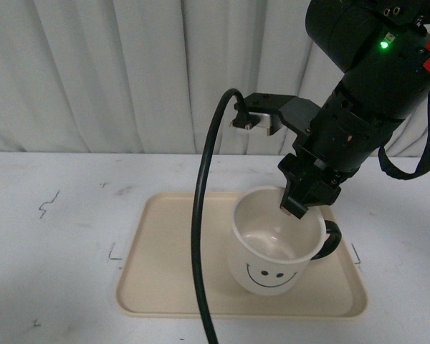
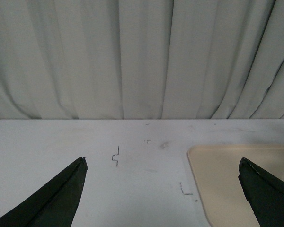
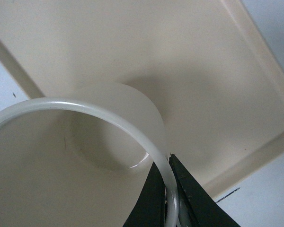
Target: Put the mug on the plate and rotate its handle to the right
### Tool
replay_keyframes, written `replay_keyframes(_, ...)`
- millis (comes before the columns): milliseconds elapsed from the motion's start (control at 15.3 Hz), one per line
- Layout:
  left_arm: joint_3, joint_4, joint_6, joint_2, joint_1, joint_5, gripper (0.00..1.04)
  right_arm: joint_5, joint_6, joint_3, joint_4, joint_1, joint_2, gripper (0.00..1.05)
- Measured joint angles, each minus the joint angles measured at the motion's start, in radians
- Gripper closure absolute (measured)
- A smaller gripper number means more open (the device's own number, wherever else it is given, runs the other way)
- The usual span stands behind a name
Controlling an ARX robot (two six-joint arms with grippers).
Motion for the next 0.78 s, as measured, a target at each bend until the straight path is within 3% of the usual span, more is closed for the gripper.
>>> replay_keyframes(261,0.000,0.000,0.000,0.000,0.000,0.000,0.07,-0.014,-0.124,0.020,-0.018,0.007,0.037,1.02)
replay_keyframes(587,0.000,0.000,0.000,0.000,0.000,0.000,0.07,-0.017,-0.063,0.063,0.009,0.042,0.102,1.02)
replay_keyframes(652,0.000,0.000,0.000,0.000,0.000,0.000,0.07,-0.004,-0.057,0.073,0.007,0.048,0.109,0.98)
replay_keyframes(783,0.000,0.000,0.000,0.000,0.000,0.000,0.07,-0.008,-0.040,0.088,-0.006,0.046,0.121,0.71)
